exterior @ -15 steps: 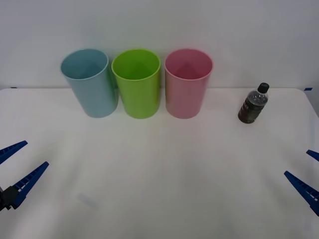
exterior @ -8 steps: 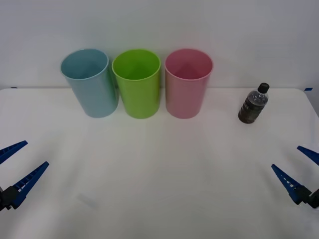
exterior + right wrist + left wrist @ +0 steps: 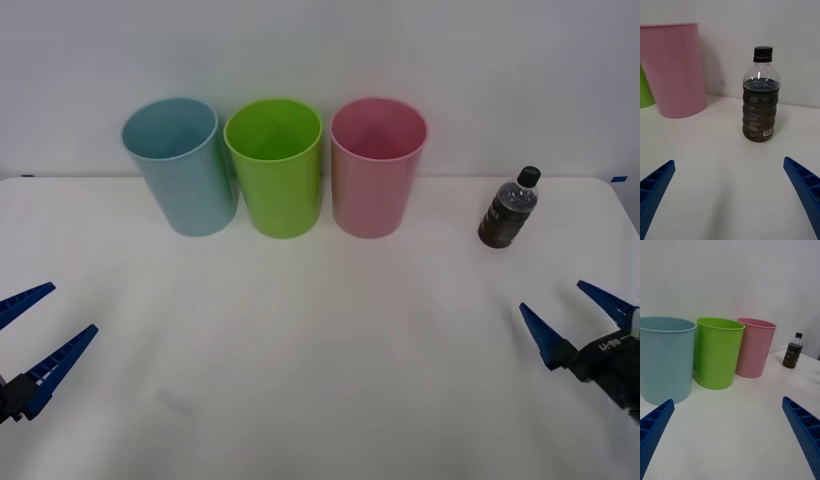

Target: Grasp the object on the table and drop it into the matching bin: aluminum can to the light blue bin, PET bottle to the pink bin.

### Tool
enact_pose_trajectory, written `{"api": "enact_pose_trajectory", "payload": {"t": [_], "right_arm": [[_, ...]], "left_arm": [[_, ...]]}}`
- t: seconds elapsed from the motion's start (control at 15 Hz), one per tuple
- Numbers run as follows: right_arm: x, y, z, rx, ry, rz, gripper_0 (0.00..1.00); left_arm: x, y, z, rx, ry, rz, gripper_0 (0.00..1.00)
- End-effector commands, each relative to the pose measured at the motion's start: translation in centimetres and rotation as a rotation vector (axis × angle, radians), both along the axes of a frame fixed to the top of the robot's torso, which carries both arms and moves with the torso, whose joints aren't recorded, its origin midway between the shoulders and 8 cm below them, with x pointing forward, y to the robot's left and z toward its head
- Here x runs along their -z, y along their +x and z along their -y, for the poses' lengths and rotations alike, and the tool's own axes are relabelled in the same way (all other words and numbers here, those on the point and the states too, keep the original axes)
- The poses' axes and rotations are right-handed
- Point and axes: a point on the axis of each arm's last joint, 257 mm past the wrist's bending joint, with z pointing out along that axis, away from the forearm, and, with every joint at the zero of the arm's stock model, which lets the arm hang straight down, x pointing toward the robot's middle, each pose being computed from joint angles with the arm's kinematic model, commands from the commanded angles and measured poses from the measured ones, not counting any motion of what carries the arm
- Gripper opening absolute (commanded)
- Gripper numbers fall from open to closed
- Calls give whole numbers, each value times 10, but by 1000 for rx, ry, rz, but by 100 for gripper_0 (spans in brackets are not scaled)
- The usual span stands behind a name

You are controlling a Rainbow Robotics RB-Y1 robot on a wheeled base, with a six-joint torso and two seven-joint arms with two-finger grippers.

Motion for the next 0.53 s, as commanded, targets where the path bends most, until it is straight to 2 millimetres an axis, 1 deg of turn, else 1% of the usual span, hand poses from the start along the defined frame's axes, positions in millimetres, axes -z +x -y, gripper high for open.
{"api": "enact_pose_trajectory", "payload": {"t": [0.07, 0.2, 0.33, 0.53], "right_arm": [[0, 26, -4, 67, -1, -2, 100], [2, 42, -2, 113, -10, -9, 100], [9, 59, 0, 125, -6, -20, 100], [8, 84, 0, 145, 1, -18, 100]], "left_arm": [[0, 0, 0, 0, 0, 0, 100], [0, 0, 0, 0, 0, 0, 100], [0, 0, 0, 0, 0, 0, 100], [0, 0, 0, 0, 0, 0, 100]]}}
